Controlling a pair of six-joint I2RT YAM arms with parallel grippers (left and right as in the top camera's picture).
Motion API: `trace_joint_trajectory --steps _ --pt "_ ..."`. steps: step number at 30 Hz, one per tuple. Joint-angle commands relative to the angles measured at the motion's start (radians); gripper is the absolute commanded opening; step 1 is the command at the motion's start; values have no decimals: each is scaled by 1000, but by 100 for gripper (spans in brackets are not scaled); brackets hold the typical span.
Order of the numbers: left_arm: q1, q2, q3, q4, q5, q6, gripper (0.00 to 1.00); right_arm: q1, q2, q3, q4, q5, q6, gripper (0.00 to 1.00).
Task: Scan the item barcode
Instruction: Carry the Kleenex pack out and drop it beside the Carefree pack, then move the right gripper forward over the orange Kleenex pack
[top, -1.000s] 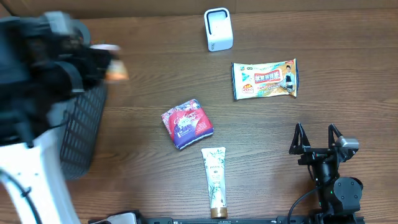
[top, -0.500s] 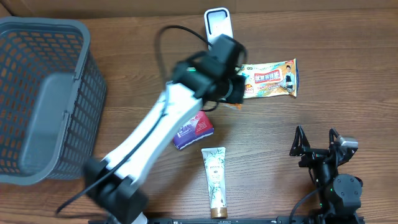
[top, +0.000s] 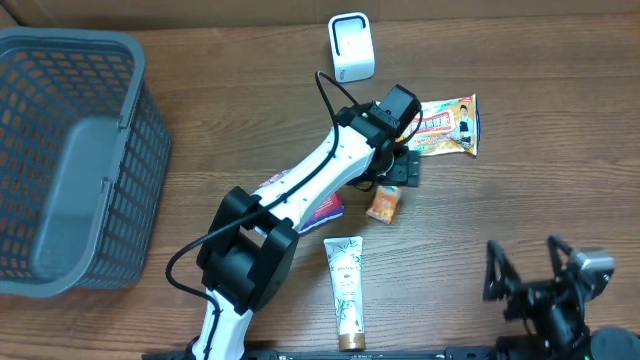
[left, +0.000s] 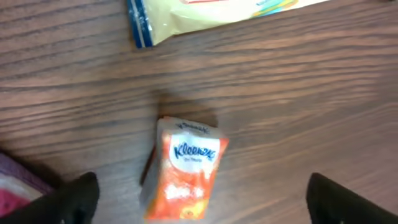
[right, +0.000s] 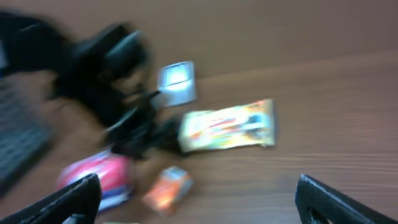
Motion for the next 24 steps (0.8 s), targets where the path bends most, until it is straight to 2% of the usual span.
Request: trace_joint_trajectory --steps 1,3,5,6,7,9,11,12,13,15,20,23,24 --pt "9 -103 103 -34 3 12 100 -6 6 26 -13 -406 14 100" --pt "23 -147 157 -64 -37 29 100 -6 6 26 39 -609 34 100" --pt "51 -227 235 -128 -153 55 100 -6 6 26 149 -813 34 100" --pt "60 -248 251 -149 -188 55 100 -6 6 26 203 -884 34 85" --pt "74 -278 272 -177 -235 55 100 -6 6 26 253 -943 35 64" --pt "105 -333 291 -221 -293 55 100 -6 6 26 384 -1072 74 46" --pt "138 -382 292 -254 -299 55 100 -6 6 26 504 -1144 113 33" --pt "152 -401 292 -275 -298 55 100 -6 6 26 567 -1174 142 46" --pt "163 -414 292 -297 -298 55 100 -6 6 26 618 -1189 166 100" --pt "179 -431 292 -340 -304 55 100 -6 6 26 662 -1144 169 100" --pt "183 -430 291 -389 -304 40 100 -8 70 -2 555 -818 169 100" --pt "177 -430 291 -375 -306 20 100 -8 223 -24 554 -694 168 100" --pt "177 -430 291 -359 -307 20 100 -8 369 -19 573 -627 149 100"
